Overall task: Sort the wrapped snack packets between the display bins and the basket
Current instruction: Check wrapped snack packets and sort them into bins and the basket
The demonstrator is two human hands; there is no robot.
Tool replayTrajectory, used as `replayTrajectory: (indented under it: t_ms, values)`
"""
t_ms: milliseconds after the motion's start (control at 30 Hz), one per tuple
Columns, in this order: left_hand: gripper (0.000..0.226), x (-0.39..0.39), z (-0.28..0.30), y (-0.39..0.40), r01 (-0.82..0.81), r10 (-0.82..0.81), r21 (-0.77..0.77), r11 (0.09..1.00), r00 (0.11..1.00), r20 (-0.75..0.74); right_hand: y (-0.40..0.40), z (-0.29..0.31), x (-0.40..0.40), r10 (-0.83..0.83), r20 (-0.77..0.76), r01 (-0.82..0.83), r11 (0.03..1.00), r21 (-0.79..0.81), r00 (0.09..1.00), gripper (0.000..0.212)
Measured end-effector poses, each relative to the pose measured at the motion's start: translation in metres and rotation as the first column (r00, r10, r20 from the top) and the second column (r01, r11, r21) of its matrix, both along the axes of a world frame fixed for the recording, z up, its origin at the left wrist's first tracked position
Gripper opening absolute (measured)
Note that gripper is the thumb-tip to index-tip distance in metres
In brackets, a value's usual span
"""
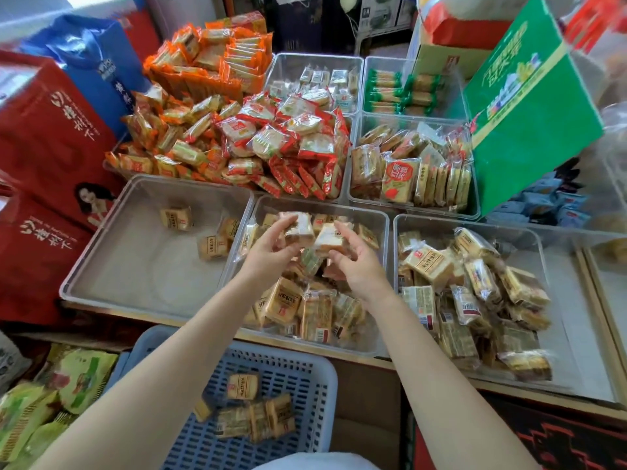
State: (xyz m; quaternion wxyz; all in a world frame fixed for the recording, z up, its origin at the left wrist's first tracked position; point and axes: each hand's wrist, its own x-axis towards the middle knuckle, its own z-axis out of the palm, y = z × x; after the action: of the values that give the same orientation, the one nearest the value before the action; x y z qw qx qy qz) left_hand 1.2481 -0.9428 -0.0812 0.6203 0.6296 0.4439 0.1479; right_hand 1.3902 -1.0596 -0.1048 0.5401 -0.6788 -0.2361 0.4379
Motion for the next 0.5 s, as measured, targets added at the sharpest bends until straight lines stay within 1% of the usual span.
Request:
replayTrajectory:
  t_ms: [33, 67, 100, 167, 200, 233, 267, 300, 333, 400, 500]
  values:
    - [0.052, 0.002, -0.006, 0.005, 0.073, -0.065, 0.071, 0.995, 0.993, -0.103, 0.002, -0.003, 0.005, 0.043, 0.071, -0.038, 0.997, -0.066, 0.997, 0.055]
    - [0.051, 0.002, -0.012, 0.01, 0.159, -0.121, 0.155, 0.975, 0.965, -0.231, 0.003, -0.009, 0.011, 0.064, 0.135, -0.047, 0.991, -0.127, 0.989, 0.054]
    - [0.05, 0.001, -0.018, 0.014, 0.245, -0.148, 0.233, 0.941, 0.918, -0.368, 0.003, -0.014, 0.015, 0.064, 0.183, -0.03, 0.983, -0.181, 0.981, 0.053]
    - [0.052, -0.003, -0.024, 0.02, 0.392, -0.129, 0.339, 0.855, 0.795, -0.593, 0.002, -0.022, 0.02, 0.049, 0.264, 0.019, 0.969, -0.247, 0.963, 0.05]
    - [0.053, -0.006, -0.028, 0.022, 0.458, -0.101, 0.383, 0.802, 0.736, -0.669, 0.002, -0.026, 0.02, 0.054, 0.322, 0.039, 0.96, -0.276, 0.945, 0.048]
    - [0.055, -0.008, -0.03, 0.023, 0.521, -0.069, 0.432, 0.736, 0.693, -0.718, 0.003, -0.029, 0.019, 0.068, 0.392, 0.057, 0.953, -0.299, 0.917, 0.047]
    - [0.057, -0.009, -0.034, 0.023, 0.575, -0.059, 0.469, 0.67, 0.671, -0.739, 0.005, -0.033, 0.017, 0.082, 0.452, 0.07, 0.948, -0.31, 0.888, 0.047]
    - [0.061, -0.009, -0.038, 0.022, 0.624, -0.083, 0.479, 0.617, 0.657, -0.749, 0.006, -0.036, 0.014, 0.082, 0.476, 0.075, 0.951, -0.301, 0.875, 0.048]
    - [0.068, -0.009, -0.043, 0.02, 0.661, -0.127, 0.468, 0.587, 0.646, -0.753, 0.008, -0.039, 0.01, 0.073, 0.466, 0.068, 0.958, -0.279, 0.882, 0.049]
    - [0.081, -0.009, -0.057, 0.016, 0.699, -0.192, 0.426, 0.574, 0.62, -0.761, 0.01, -0.048, 0.004, 0.048, 0.424, 0.058, 0.971, -0.234, 0.905, 0.054]
    - [0.087, -0.012, -0.072, 0.019, 0.709, -0.179, 0.437, 0.553, 0.613, -0.769, 0.013, -0.059, -0.001, 0.018, 0.488, 0.102, 0.971, -0.218, 0.872, 0.057]
